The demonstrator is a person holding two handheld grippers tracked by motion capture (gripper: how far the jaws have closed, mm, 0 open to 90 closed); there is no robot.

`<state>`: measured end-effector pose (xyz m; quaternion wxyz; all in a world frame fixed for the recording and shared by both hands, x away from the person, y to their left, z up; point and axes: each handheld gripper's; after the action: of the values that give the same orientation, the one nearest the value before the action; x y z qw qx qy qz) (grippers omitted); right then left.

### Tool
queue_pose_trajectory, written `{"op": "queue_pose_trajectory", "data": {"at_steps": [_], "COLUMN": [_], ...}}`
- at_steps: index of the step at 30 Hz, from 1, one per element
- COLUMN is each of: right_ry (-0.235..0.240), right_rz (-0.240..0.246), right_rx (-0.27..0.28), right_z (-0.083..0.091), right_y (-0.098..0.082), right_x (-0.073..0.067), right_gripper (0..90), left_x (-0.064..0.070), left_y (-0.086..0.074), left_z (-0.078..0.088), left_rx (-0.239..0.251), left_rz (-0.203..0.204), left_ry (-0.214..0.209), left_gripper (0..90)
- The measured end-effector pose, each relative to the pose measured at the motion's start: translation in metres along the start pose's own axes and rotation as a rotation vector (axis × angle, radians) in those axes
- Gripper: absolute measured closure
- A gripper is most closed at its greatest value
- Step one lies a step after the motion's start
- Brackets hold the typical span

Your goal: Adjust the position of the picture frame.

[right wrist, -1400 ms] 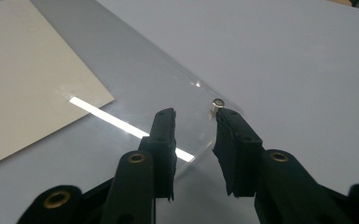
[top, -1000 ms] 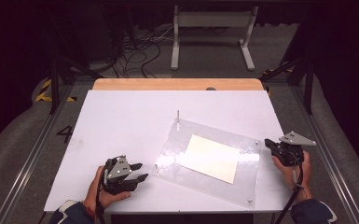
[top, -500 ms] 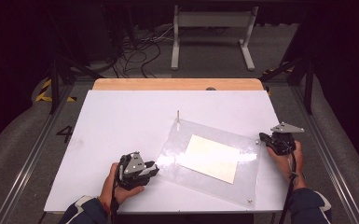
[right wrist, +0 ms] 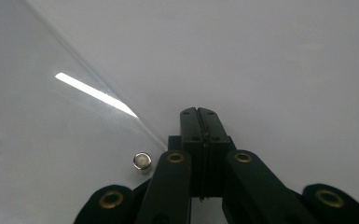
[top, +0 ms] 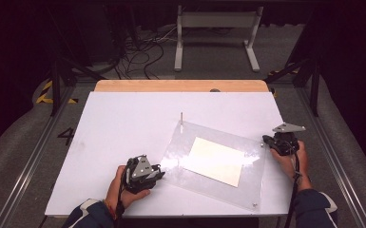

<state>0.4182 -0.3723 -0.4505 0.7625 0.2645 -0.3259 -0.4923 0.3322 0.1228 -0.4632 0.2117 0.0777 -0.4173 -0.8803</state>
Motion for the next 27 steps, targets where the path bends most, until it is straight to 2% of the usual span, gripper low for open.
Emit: {"op": "queue_pose_trajectory", "data": {"at_steps": [3, 5, 8, 13, 18, 22, 26, 27], "right_ry": [0.013, 0.03, 0.043, 0.087, 0.107, 0.13, 0.139, 0.143], "right_rz": [-0.01, -0.028, -0.03, -0.019, -0.017, -0.029, -0.011, -0.009], "right_rx": [0.001, 0.008, 0.008, 0.002, 0.004, 0.014, 0.018, 0.016], "right_z": [0.0, 0.0, 0.0, 0.003, 0.006, 0.008, 0.012, 0.012], "right_y": [0.0, -0.002, -0.003, -0.003, -0.005, -0.008, -0.01, -0.01], "right_x": [0.002, 0.004, 0.004, 0.003, -0.001, -0.003, -0.008, -0.009], "right_gripper": [90.0, 90.0, 90.0, 90.0, 90.0, 90.0, 90.0, 90.0], "left_x": [-0.001, 0.0, -0.001, -0.007, -0.015, -0.028, -0.042, -0.042], "left_y": [0.001, 0.003, 0.003, 0.002, 0.003, 0.004, 0.005, 0.005], "left_z": [-0.001, -0.002, -0.001, 0.001, 0.002, 0.004, 0.004, 0.004], "left_rx": [-0.008, -0.022, -0.028, -0.032, -0.036, -0.043, -0.046, -0.046], "left_rz": [-0.012, -0.041, -0.05, -0.039, -0.033, -0.025, -0.002, -0.002], "left_ry": [-0.01, -0.01, -0.013, 0.005, 0.011, 0.008, 0.01, 0.01], "left_gripper": [69.8, 73.0, 75.8, 79.6, 82.4, 82.9, 83.4, 83.5]}}
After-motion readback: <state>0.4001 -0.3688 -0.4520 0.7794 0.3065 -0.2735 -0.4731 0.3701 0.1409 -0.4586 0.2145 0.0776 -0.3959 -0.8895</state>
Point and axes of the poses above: each handheld gripper's, and its own axes: z roughly backward along the jaws, y roughly out of its top, x roughly to its right, and after that the axes turned 9 degrees about -y, right-handed
